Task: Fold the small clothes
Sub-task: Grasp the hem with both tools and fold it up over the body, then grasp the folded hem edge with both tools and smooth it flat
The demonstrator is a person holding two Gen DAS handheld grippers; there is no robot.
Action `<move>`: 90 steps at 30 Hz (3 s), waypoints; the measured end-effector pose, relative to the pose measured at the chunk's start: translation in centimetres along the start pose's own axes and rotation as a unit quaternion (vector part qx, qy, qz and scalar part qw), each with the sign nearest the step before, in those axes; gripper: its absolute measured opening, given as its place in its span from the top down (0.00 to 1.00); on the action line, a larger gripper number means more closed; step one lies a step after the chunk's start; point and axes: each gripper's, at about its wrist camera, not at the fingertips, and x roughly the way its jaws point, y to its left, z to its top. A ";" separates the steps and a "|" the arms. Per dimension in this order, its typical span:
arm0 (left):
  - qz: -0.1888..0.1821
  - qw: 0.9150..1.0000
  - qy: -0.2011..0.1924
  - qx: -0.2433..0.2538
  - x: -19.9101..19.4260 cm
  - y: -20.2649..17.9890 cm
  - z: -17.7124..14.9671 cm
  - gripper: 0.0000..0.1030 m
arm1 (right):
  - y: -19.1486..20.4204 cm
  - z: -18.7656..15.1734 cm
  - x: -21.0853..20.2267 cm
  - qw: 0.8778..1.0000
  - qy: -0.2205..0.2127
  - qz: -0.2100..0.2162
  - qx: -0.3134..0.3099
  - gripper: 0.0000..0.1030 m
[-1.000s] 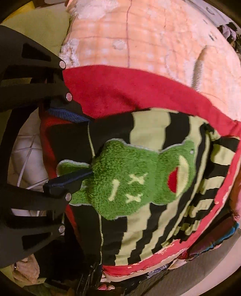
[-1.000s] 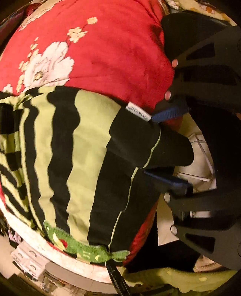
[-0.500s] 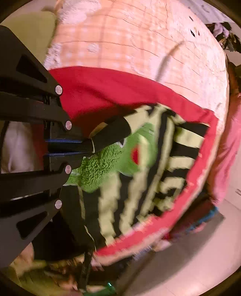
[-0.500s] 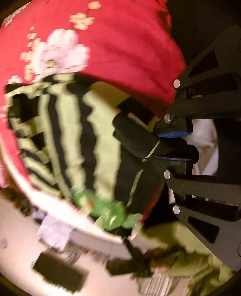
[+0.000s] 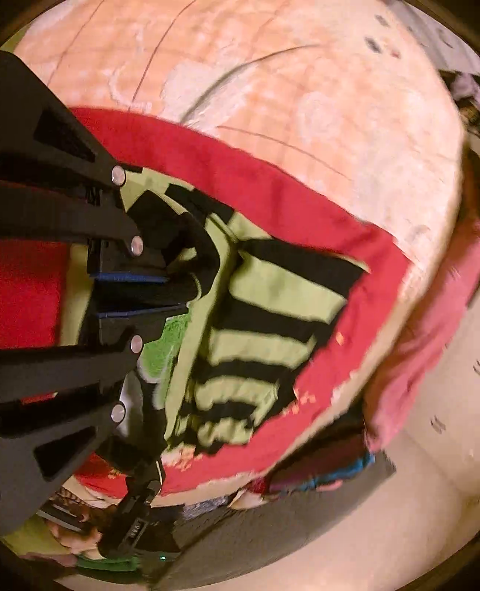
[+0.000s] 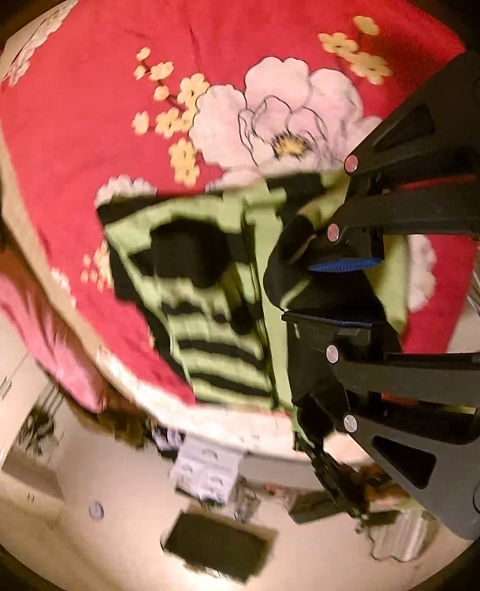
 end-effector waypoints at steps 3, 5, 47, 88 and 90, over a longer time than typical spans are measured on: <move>-0.018 0.999 -0.012 -0.025 -0.1 1.4 -0.6 0.73 | -1.9 0.2 0.5 0.999 -0.014 -0.020 0.023 0.51; -0.032 0.998 -0.045 -0.028 -1.9 2.1 -1.0 0.61 | -3.1 -0.1 -0.5 0.998 -0.043 -0.014 0.033 0.47; 0.035 0.990 -0.050 0.131 2.0 -0.5 -1.1 0.80 | -1.4 0.0 3.3 0.984 -0.064 -0.122 -0.113 0.72; 0.051 0.993 -0.027 0.107 3.9 -0.1 -1.1 0.57 | 7.5 -2.0 5.4 0.940 -0.017 -0.115 -0.321 0.56; 0.050 0.993 -0.025 0.107 3.9 -0.1 -1.3 0.56 | 8.0 -2.3 6.7 0.934 -0.004 -0.147 -0.326 0.56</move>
